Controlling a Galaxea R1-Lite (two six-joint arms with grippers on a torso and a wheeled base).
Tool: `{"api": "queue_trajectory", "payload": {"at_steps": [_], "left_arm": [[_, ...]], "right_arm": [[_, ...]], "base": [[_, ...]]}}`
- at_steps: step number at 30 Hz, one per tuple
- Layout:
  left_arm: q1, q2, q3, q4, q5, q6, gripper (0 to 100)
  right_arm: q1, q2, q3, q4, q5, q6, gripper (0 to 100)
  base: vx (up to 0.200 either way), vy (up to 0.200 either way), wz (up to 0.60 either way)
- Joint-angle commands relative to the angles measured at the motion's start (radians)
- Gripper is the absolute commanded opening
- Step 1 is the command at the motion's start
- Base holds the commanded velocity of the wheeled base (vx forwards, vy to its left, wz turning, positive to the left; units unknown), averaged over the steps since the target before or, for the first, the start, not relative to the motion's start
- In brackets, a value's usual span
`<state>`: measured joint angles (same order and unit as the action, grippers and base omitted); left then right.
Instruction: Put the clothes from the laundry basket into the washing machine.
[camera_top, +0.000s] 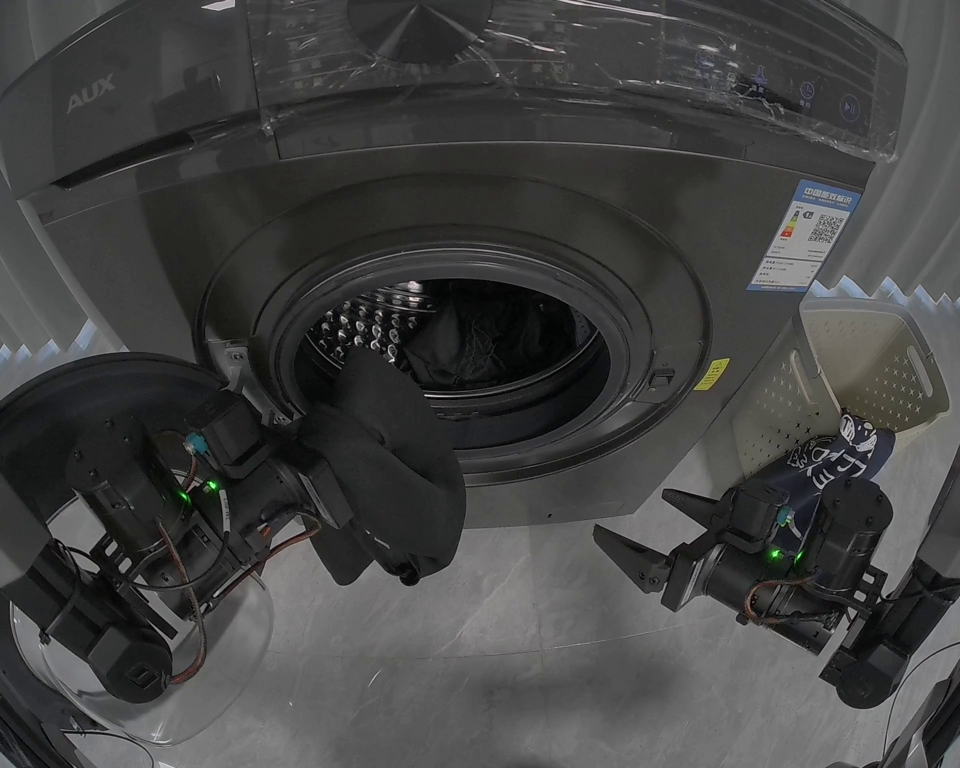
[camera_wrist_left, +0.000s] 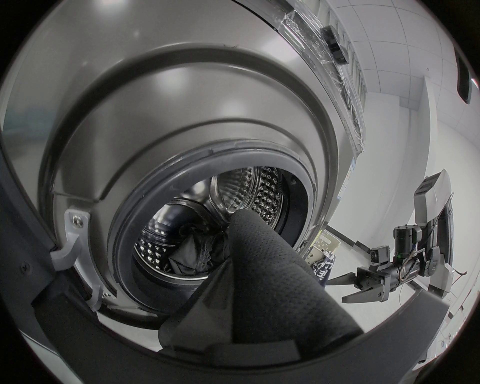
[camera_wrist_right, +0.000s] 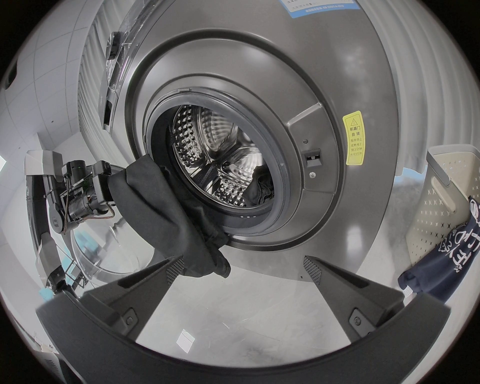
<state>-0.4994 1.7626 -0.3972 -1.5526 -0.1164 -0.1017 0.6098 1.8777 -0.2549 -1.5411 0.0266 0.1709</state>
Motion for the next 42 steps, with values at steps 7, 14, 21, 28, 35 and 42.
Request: {"api": "queue_trajectory", "payload": {"at_steps": [7, 14, 21, 28, 35, 42], "left_arm": [[-0.011, -0.012, 0.009, 0.0, 0.003, 0.002, 0], [-0.111, 0.051, -0.003, 0.0, 0.026, -0.003, 0], [-0.111, 0.248, -0.265, 0.028, 0.078, -0.006, 0], [-0.082, 0.393, -0.496, 0.086, 0.116, -0.009, 0], [-0.033, 0.46, -0.669, 0.2, 0.155, -0.01, 0], [0.01, 0.58, -0.93, 0.33, 0.164, -0.009, 0]], "right_arm": [[0.004, -0.006, 0.02, -0.002, 0.009, -0.001, 100], [0.016, -0.022, 0.013, -0.001, 0.004, -0.001, 100], [0.022, -0.017, 0.006, -0.001, 0.004, -0.002, 100], [0.03, -0.014, 0.006, -0.001, 0.004, -0.002, 100], [0.045, -0.012, 0.002, -0.001, 0.001, -0.002, 100], [0.054, 0.0, 0.003, -0.002, 0.001, 0.001, 100]], "base": [[0.0, 0.0, 0.0], [0.0, 0.0, 0.0], [0.0, 0.0, 0.0], [0.0, 0.0, 0.0], [0.0, 0.0, 0.0], [0.0, 0.0, 0.0]]}}
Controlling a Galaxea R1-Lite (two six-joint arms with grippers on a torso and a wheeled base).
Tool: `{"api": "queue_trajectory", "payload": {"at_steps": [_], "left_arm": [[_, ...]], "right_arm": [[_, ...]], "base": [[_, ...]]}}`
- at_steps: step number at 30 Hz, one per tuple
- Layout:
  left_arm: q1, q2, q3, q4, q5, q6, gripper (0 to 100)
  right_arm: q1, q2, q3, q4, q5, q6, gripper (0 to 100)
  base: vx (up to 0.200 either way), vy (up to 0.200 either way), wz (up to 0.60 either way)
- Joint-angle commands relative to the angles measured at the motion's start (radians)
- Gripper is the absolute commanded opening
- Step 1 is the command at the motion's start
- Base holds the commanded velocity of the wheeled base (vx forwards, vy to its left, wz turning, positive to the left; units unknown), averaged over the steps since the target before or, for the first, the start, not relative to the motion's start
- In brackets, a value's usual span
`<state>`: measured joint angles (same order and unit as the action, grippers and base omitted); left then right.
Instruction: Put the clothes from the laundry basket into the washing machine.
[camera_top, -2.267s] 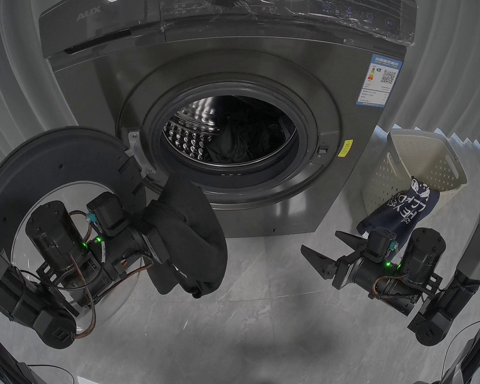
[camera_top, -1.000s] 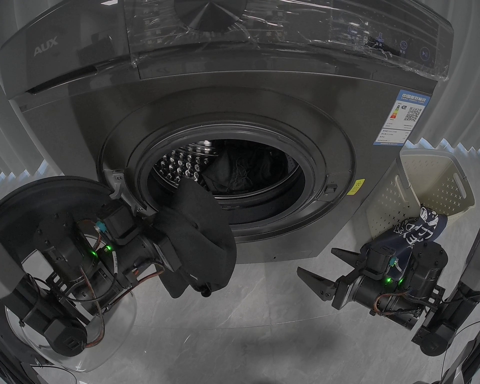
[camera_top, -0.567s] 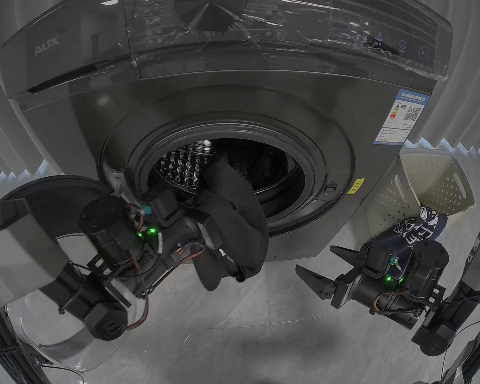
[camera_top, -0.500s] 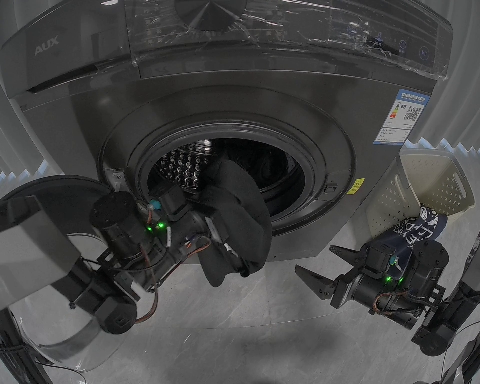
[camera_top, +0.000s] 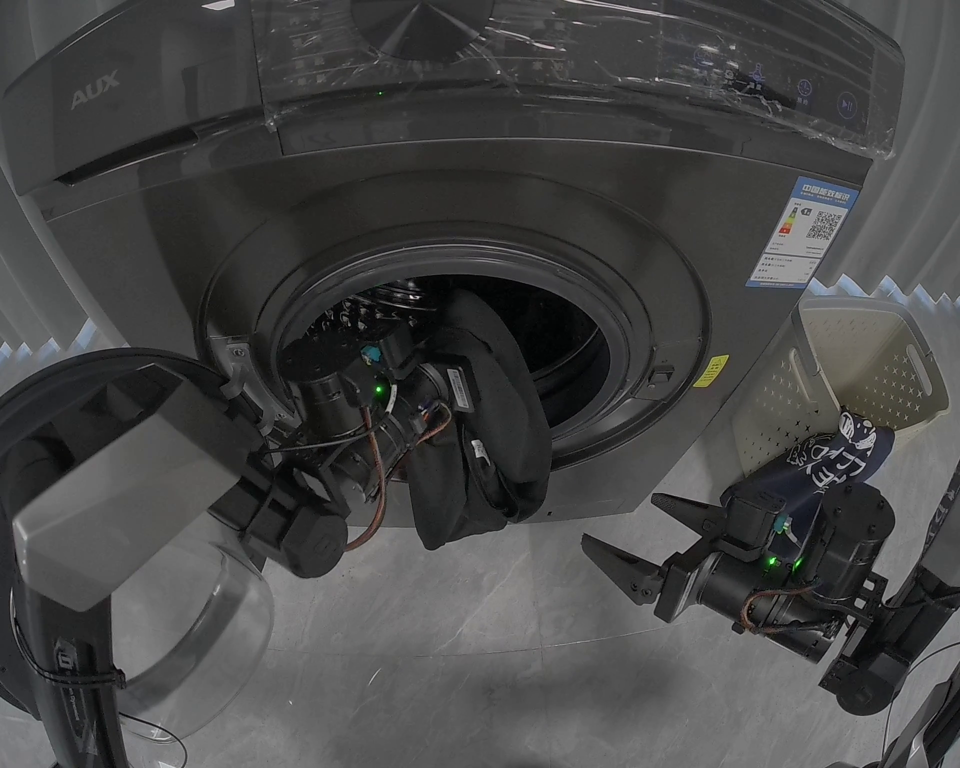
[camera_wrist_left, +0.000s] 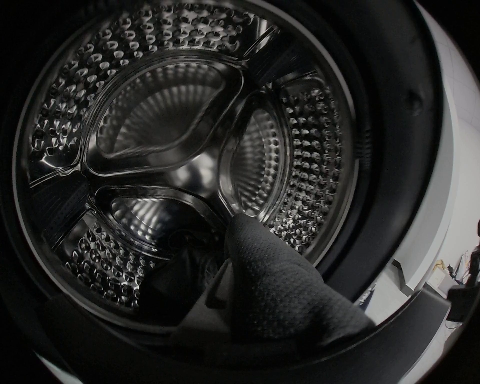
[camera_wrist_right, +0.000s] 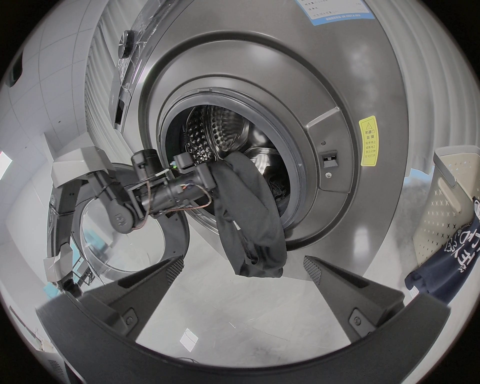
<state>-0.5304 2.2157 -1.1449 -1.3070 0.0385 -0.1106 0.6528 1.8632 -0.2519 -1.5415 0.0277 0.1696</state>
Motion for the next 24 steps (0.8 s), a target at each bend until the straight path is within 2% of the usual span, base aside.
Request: {"api": "queue_trajectory", "payload": {"at_steps": [1, 5, 9, 11, 13, 17, 18, 21, 22, 24], "left_arm": [[0.047, 0.147, -0.223, 0.107, 0.008, 0.0, 0], [0.05, 0.219, -0.38, 0.158, 0.02, -0.001, 0], [0.061, 0.274, -0.539, 0.241, 0.067, -0.021, 0], [0.067, 0.297, -0.621, 0.272, 0.11, -0.026, 0], [0.069, 0.315, -0.677, 0.284, 0.136, -0.035, 0], [0.072, 0.312, -0.693, 0.288, 0.142, -0.038, 0], [0.072, 0.308, -0.688, 0.296, 0.142, -0.04, 100], [0.069, 0.306, -0.684, 0.304, 0.142, -0.052, 100], [0.066, 0.305, -0.674, 0.311, 0.142, -0.066, 100], [0.059, 0.272, -0.601, 0.327, 0.141, -0.08, 100]], "right_arm": [[0.011, 0.017, 0.0, -0.002, 0.0, 0.002, 100], [0.016, 0.017, 0.0, -0.002, 0.0, 0.004, 100], [0.016, 0.019, 0.0, -0.002, 0.0, 0.005, 100], [0.018, 0.019, 0.0, -0.002, 0.0, 0.005, 100], [0.018, 0.019, -0.001, -0.002, 0.0, 0.007, 100], [0.018, 0.019, -0.003, -0.002, 0.0, 0.005, 100], [0.018, 0.019, -0.003, -0.002, 0.0, 0.005, 100], [0.018, 0.019, -0.003, -0.002, 0.0, 0.005, 100], [0.018, 0.019, -0.003, -0.002, 0.0, 0.007, 100], [0.018, 0.019, -0.004, -0.002, 0.0, 0.005, 100]], "base": [[0.0, 0.0, 0.0], [0.0, 0.0, 0.0], [0.0, 0.0, 0.0], [0.0, 0.0, 0.0], [0.0, 0.0, 0.0], [0.0, 0.0, 0.0], [0.0, 0.0, 0.0], [0.0, 0.0, 0.0], [0.0, 0.0, 0.0], [0.0, 0.0, 0.0]]}}
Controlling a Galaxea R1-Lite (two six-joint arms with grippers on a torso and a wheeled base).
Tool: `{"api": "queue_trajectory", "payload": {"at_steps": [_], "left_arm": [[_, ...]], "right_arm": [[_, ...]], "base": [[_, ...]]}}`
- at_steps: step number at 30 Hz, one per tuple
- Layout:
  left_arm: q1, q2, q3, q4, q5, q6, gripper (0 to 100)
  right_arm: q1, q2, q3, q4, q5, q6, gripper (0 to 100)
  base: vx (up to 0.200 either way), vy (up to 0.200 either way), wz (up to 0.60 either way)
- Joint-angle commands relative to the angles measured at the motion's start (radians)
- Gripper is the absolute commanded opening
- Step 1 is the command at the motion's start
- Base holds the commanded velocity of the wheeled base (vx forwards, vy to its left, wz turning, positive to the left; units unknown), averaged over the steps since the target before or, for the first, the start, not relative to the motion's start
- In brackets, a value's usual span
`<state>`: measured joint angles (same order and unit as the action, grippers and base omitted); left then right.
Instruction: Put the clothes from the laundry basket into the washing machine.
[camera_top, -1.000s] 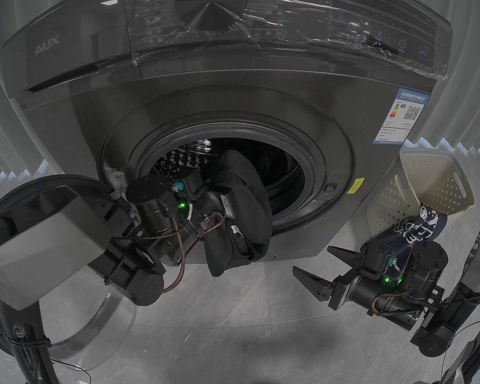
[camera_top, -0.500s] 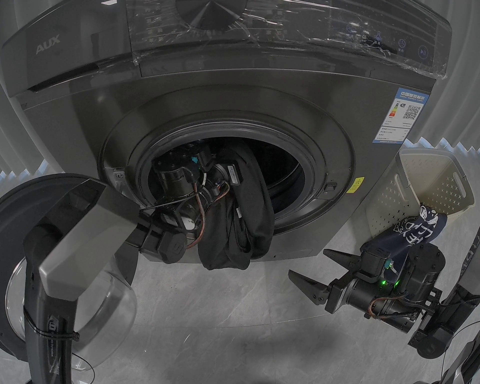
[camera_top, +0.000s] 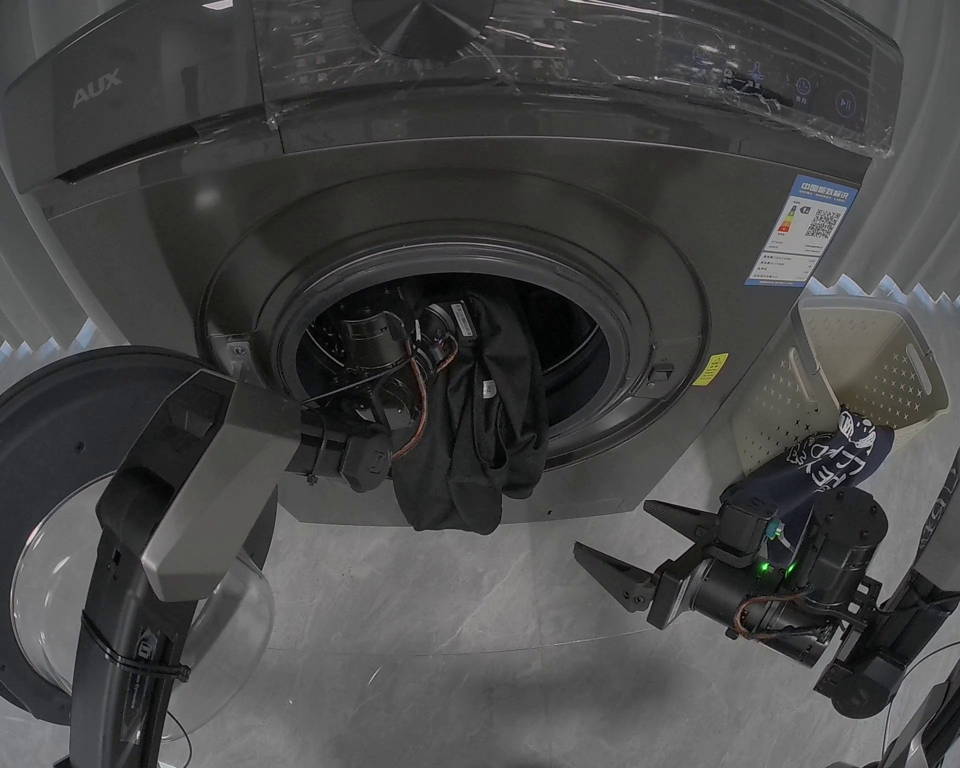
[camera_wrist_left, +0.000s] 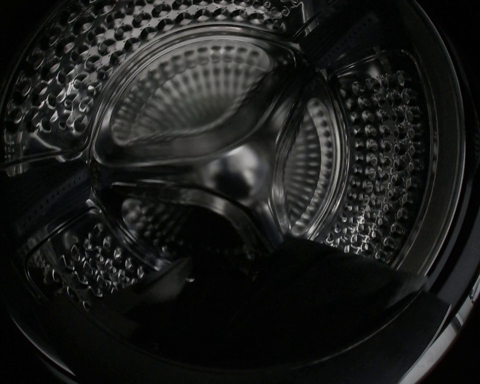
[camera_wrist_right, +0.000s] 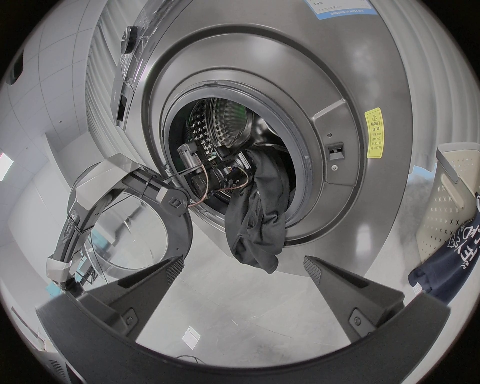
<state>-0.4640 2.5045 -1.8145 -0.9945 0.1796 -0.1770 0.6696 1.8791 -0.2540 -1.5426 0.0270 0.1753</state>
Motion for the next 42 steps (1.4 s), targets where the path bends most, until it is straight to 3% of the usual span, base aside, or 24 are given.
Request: {"api": "queue_trajectory", "payload": {"at_steps": [1, 6, 10, 13, 20, 21, 26, 31, 34, 37, 41, 42], "left_arm": [[-0.007, -0.032, 0.112, 0.005, -0.008, -0.013, 100], [-0.019, -0.122, 0.279, -0.001, -0.06, -0.013, 100], [-0.045, -0.213, 0.423, 0.046, -0.135, -0.015, 100], [-0.061, -0.23, 0.478, 0.099, -0.161, -0.013, 100], [-0.071, -0.161, 0.474, 0.126, -0.167, -0.009, 100], [-0.071, -0.151, 0.474, 0.134, -0.167, -0.004, 0], [-0.07, -0.116, 0.44, 0.154, -0.169, -0.004, 0], [-0.059, -0.085, 0.307, 0.148, -0.153, -0.013, 0], [-0.036, -0.053, 0.116, 0.134, -0.083, -0.061, 0], [-0.031, -0.036, 0.014, 0.137, -0.066, -0.098, 0], [-0.028, -0.027, 0.001, 0.137, -0.069, -0.099, 0], [-0.028, -0.026, 0.003, 0.135, -0.069, -0.099, 100]], "right_arm": [[0.001, 0.003, -0.002, -0.001, 0.001, 0.0, 100], [0.001, 0.0, -0.002, -0.001, 0.001, 0.0, 100], [0.001, 0.002, -0.007, -0.001, 0.001, 0.0, 100], [0.005, 0.0, -0.011, -0.001, 0.001, 0.0, 100], [0.024, -0.003, -0.014, -0.001, -0.019, 0.001, 100], [0.024, -0.005, -0.014, -0.001, -0.021, 0.003, 100], [0.03, -0.005, -0.016, -0.001, -0.022, 0.007, 100], [0.03, -0.005, -0.017, -0.001, -0.022, 0.007, 100], [0.03, -0.003, -0.024, -0.001, -0.022, 0.007, 100], [0.03, 0.0, -0.024, -0.001, -0.022, 0.007, 100], [0.036, 0.002, -0.022, -0.001, -0.022, 0.009, 100], [0.035, 0.002, -0.022, -0.001, -0.022, 0.009, 100]], "base": [[0.0, 0.0, 0.0], [0.0, 0.0, 0.0], [0.0, 0.0, 0.0], [0.0, 0.0, 0.0], [0.0, 0.0, 0.0], [0.0, 0.0, 0.0], [0.0, 0.0, 0.0], [0.0, 0.0, 0.0], [0.0, 0.0, 0.0], [0.0, 0.0, 0.0], [0.0, 0.0, 0.0], [0.0, 0.0, 0.0]]}}
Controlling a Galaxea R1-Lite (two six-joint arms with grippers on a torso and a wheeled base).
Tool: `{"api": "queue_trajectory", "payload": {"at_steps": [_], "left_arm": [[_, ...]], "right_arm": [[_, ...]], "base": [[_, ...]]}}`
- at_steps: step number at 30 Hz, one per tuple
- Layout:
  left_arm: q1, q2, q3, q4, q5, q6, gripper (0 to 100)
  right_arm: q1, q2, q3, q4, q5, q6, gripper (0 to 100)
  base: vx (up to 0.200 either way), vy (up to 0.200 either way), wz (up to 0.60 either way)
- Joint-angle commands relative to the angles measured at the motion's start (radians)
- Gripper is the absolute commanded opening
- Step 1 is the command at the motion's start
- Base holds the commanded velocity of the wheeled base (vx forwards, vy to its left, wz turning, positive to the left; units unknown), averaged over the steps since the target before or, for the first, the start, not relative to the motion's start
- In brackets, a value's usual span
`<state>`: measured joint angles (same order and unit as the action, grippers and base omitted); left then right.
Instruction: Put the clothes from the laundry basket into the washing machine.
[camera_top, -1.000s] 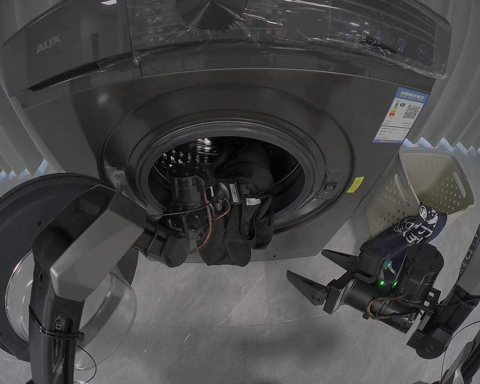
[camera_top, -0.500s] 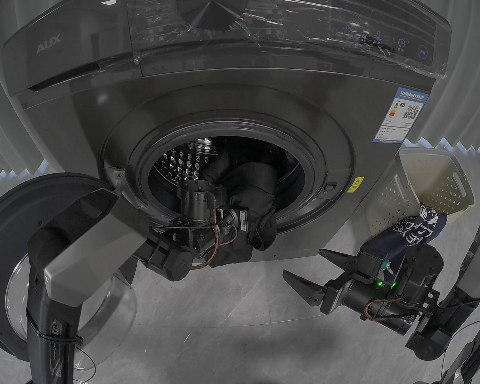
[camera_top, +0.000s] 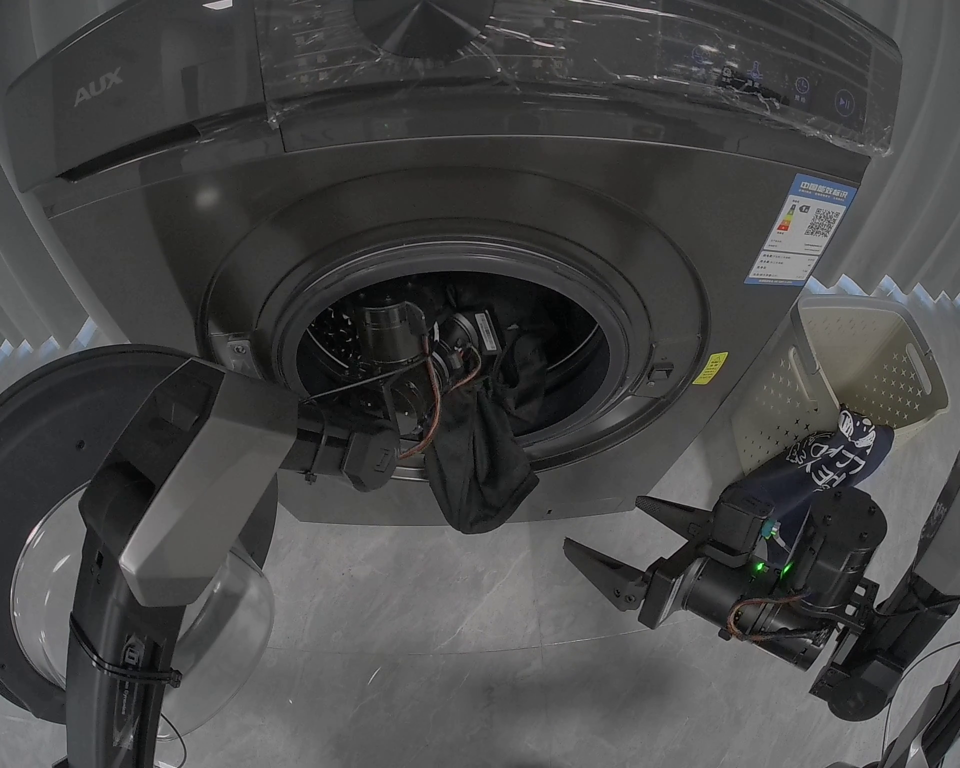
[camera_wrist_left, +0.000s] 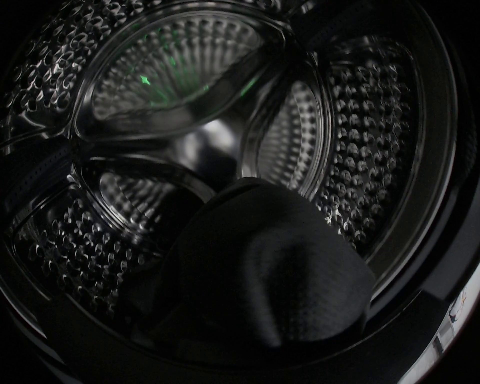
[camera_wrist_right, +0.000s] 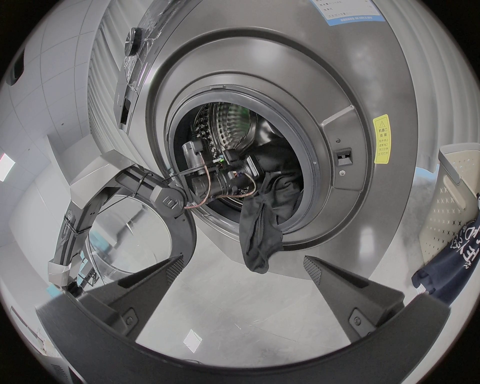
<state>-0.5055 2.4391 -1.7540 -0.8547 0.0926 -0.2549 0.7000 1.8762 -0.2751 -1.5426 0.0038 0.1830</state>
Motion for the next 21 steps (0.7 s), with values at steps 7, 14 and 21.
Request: {"api": "queue_trajectory", "payload": {"at_steps": [7, 14, 21], "left_arm": [[0.002, -0.017, 0.062, 0.003, 0.013, -0.024, 100], [-0.005, -0.155, 0.292, 0.059, -0.039, -0.021, 100], [-0.005, -0.196, 0.478, 0.095, -0.083, 0.009, 100]], "right_arm": [[0.004, 0.011, -0.001, -0.001, 0.002, 0.004, 100], [0.004, 0.014, -0.001, -0.001, 0.004, 0.004, 100], [0.009, 0.026, -0.003, -0.001, 0.002, 0.006, 100]], "base": [[0.0, 0.0, 0.0], [0.0, 0.0, 0.0], [0.0, 0.0, 0.0]]}}
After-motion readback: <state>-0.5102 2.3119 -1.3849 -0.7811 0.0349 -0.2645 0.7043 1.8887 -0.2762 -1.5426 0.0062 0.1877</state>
